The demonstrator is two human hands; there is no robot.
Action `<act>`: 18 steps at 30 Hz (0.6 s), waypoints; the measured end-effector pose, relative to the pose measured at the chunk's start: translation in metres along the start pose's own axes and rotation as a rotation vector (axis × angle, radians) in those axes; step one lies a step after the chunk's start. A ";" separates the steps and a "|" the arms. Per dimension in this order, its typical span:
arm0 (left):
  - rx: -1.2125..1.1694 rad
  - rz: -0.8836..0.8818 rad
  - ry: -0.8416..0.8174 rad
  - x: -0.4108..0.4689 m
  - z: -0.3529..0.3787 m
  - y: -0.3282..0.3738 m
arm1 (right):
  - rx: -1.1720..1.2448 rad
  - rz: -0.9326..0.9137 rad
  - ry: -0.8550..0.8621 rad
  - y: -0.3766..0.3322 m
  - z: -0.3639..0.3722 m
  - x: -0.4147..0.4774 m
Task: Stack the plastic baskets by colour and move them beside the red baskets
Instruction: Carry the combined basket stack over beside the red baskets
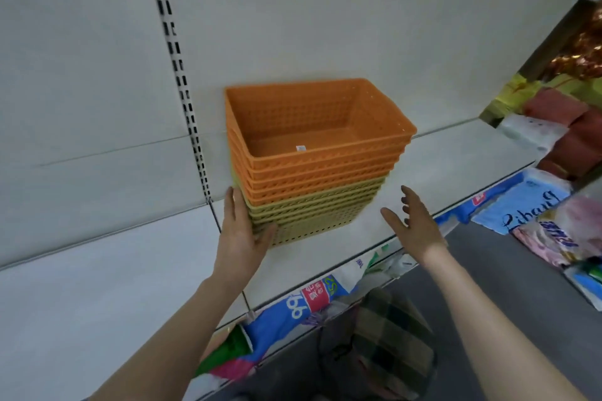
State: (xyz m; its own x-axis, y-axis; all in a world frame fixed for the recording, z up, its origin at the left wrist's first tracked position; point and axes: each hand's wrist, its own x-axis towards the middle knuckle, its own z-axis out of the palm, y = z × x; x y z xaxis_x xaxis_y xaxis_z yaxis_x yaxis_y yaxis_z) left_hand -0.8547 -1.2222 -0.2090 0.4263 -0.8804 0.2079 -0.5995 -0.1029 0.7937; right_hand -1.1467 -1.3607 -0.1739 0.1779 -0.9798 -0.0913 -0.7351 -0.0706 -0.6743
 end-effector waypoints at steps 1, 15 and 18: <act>-0.034 -0.022 0.034 0.000 0.005 0.002 | 0.054 -0.032 -0.029 0.003 0.000 0.012; -0.323 -0.248 0.229 0.009 0.047 0.000 | 0.330 -0.434 -0.261 0.033 0.051 0.109; -0.334 -0.243 0.258 0.010 0.052 -0.001 | 0.379 -0.485 -0.228 0.035 0.057 0.118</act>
State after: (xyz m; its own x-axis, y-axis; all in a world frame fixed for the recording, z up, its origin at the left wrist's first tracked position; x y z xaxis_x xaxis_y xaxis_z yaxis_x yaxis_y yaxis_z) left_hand -0.8850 -1.2553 -0.2380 0.7062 -0.7015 0.0956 -0.2296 -0.0993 0.9682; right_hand -1.1145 -1.4680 -0.2500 0.5959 -0.7864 0.1629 -0.2630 -0.3827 -0.8857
